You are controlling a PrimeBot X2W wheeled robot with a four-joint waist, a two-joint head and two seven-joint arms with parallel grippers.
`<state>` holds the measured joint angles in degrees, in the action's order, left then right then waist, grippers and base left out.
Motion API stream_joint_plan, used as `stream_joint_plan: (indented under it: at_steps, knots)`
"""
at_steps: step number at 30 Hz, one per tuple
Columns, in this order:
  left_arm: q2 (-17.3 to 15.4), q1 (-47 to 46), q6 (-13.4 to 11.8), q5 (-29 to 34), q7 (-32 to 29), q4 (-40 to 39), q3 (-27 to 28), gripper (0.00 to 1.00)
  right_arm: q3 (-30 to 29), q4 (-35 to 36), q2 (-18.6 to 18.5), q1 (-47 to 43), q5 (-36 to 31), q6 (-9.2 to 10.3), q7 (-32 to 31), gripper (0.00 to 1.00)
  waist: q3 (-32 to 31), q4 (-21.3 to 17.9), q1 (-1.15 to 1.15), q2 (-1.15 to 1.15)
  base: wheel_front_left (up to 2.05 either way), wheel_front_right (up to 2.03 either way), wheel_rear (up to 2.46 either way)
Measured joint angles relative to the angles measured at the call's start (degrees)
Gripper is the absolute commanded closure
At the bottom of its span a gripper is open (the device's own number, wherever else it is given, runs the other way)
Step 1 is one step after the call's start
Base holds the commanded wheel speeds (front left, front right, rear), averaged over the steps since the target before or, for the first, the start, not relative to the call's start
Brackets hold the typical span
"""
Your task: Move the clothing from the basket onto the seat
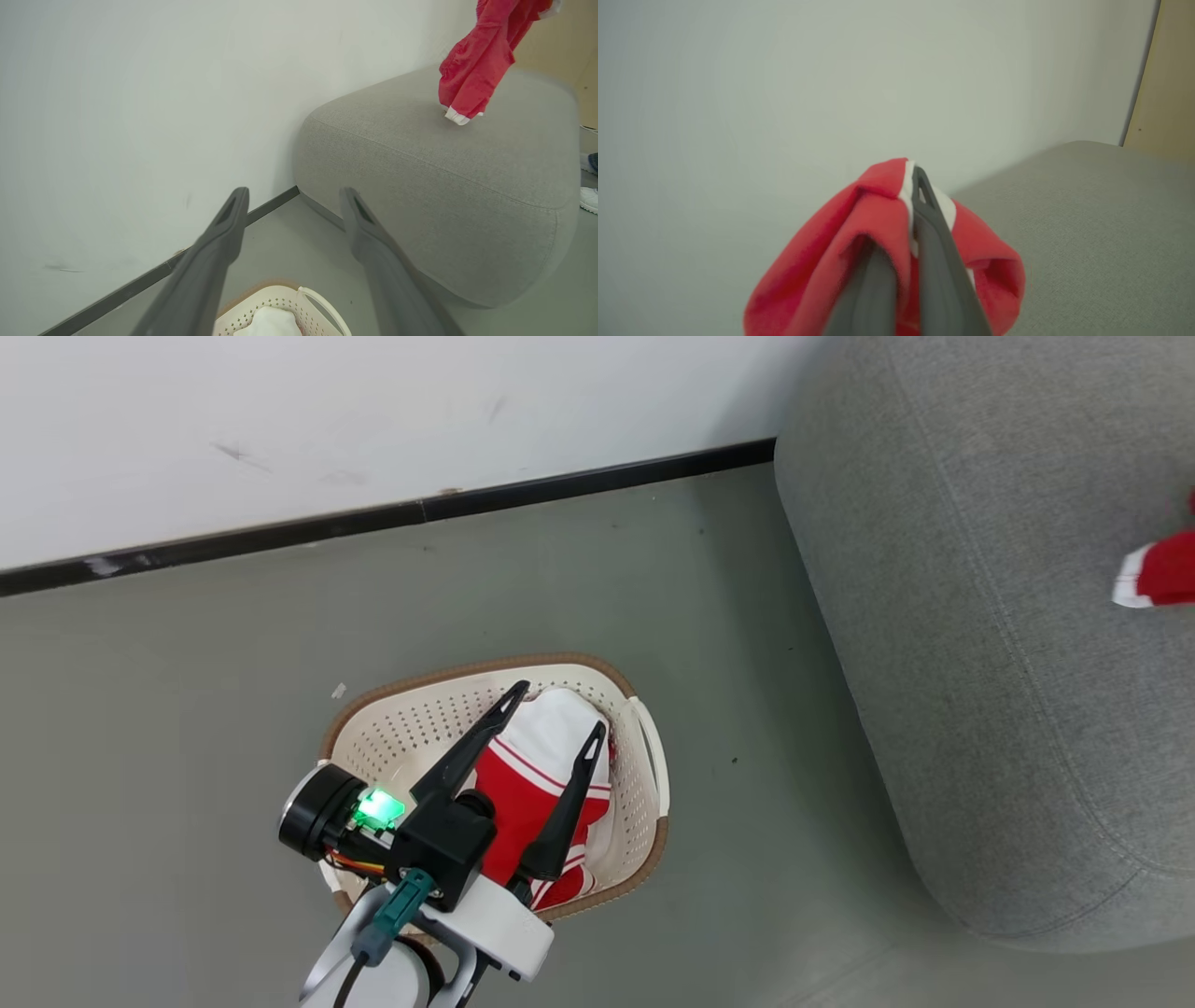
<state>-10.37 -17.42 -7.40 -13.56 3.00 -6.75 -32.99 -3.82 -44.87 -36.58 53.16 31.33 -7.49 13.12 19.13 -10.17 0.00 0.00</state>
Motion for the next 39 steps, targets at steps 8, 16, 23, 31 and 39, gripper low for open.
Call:
stream_joint_plan:
  at_steps: [8,16,23,31,39]
  knots:
    - [-0.1,-1.1,0.1,0.0,-0.4,-0.1,0.1,0.0,-3.2,-7.2,5.0,-2.1,1.5,0.0,0.5,1.0,2.4,1.0,0.0,0.0,0.0,0.0,0.0]
    - [-0.2,-2.3,0.1,0.1,-0.4,-0.4,0.8,0.0,-3.8,-10.1,9.3,-6.3,2.9,0.0,0.7,1.0,4.4,1.4,0.0,0.0,0.0,0.0,0.0]
    - [-0.2,-2.6,0.1,0.1,-0.4,-0.3,1.2,0.0,-1.3,-9.9,9.3,-7.6,1.1,0.0,1.1,1.0,5.4,1.1,0.0,0.0,0.0,0.0,0.0]
    - [-0.2,-3.4,0.0,0.1,0.6,0.3,1.8,0.0,-0.2,-9.7,10.5,-9.8,0.4,0.0,1.1,0.0,5.7,0.0,0.0,0.0,0.0,0.0,0.0]
    - [-0.1,-3.4,0.0,0.1,1.2,1.1,2.0,0.0,0.8,-6.7,11.4,-11.9,0.4,0.0,1.1,0.0,5.2,-1.2,0.01,0.0,0.0,0.0,0.0]
